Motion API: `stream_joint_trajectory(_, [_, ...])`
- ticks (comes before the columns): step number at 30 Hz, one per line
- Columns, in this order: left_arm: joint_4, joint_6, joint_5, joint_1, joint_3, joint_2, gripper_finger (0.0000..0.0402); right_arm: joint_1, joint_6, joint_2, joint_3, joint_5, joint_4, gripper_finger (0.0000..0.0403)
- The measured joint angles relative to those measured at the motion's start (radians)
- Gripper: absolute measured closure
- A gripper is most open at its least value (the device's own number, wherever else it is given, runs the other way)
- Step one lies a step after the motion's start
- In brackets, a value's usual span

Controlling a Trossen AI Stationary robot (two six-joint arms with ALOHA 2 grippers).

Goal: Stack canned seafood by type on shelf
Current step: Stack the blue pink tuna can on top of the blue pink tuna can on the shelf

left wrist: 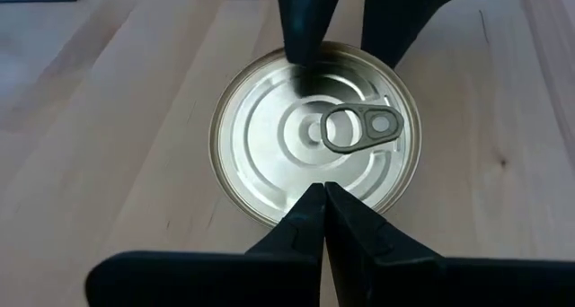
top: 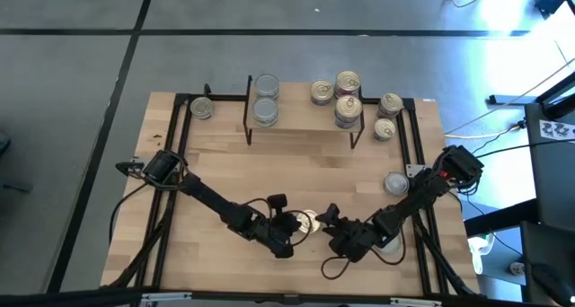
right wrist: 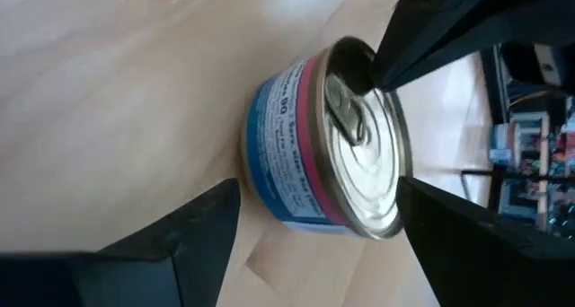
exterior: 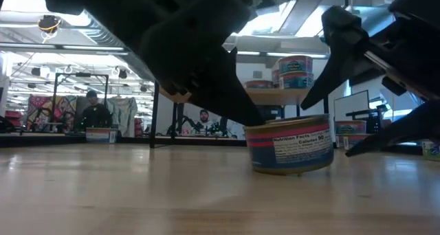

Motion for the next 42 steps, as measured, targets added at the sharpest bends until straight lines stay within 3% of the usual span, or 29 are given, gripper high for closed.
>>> stream_joint_trajectory(7, [-0.002, 0.007, 0.003, 0.000, 0.000, 0.000, 0.0394, -0.018, -0.069, 0.033, 0.001, -0.037, 0.028, 0.0104])
stream_joint_trajectory(15, [0.007, 0.012, 0.005, 0.000, -0.001, 0.001, 0.0394, -0.017, -0.153, 0.102, 0.005, 0.036, 0.079, 0.0104])
stream_joint_trajectory(27, [0.015, 0.014, 0.003, 0.000, -0.002, 0.002, 0.0394, -0.082, -0.215, 0.125, 0.003, -0.029, 0.173, 0.0105])
stream_joint_trajectory(35, [0.014, 0.013, -0.006, 0.000, -0.002, 0.001, 0.0394, -0.080, -0.175, 0.125, 0.001, -0.046, 0.170, 0.0171])
stream_joint_trajectory(42, [-0.001, 0.022, 0.000, 0.000, -0.003, -0.024, 0.0394, -0.072, -0.083, 0.127, -0.001, 0.014, 0.218, 0.0188])
